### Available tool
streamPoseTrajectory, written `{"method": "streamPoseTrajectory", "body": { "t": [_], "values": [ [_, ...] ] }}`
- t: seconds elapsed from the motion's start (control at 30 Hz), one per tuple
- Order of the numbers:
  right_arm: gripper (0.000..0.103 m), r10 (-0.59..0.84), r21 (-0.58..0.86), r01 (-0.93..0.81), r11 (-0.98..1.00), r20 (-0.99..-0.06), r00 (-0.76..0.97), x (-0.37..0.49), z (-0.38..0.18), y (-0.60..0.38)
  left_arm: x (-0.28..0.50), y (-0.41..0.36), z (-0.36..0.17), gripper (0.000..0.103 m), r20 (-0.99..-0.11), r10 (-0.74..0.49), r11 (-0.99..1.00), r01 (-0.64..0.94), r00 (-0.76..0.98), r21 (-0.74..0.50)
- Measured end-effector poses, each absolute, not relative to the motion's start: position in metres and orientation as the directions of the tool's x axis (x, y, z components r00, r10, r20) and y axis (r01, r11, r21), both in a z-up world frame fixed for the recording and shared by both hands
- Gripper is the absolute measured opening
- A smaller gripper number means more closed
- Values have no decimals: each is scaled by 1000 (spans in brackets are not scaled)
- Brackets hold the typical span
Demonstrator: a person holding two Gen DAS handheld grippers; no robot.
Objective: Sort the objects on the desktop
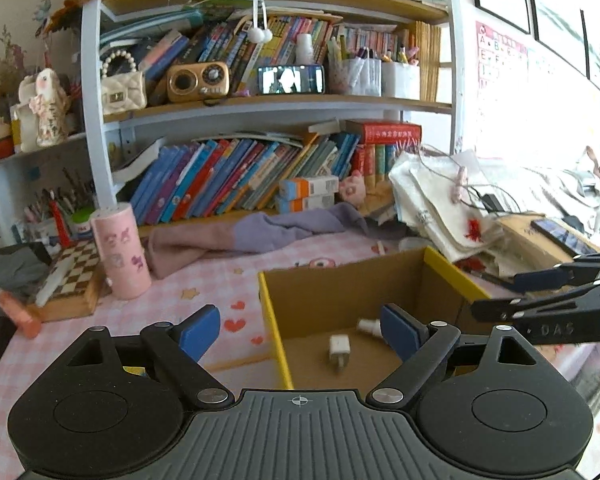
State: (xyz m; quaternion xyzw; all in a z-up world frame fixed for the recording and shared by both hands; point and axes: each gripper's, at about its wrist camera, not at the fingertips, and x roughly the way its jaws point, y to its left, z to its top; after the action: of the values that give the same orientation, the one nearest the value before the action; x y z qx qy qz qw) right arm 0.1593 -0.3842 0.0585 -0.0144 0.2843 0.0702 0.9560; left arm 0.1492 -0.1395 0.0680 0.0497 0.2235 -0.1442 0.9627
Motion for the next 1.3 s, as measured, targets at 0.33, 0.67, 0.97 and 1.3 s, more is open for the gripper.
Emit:
{"method": "streamPoseTrajectory", "body": {
  "t": [0.33, 0.67, 0.97, 1.3],
  "values": [
    [62, 3, 7, 1, 1000, -552, 834, 111, 40, -352, 115, -96, 52, 90, -485, -270, 949, 316, 832, 14],
    [63, -7, 8, 14, 1000, -585, 811, 59, 29, -292, 74, -49, 38, 90, -534, -262, 949, 315, 804, 8],
    [64, 19, 36, 4, 999, -610, 792, 26, 14, -239, 49, -12, 24, 90, -569, -231, 950, 310, 789, 44],
    [68, 96, 35, -96, 995, -638, 764, 15, 2, -184, 35, 16, 12, 90, -611, -192, 956, 288, 768, 61]
  ]
}}
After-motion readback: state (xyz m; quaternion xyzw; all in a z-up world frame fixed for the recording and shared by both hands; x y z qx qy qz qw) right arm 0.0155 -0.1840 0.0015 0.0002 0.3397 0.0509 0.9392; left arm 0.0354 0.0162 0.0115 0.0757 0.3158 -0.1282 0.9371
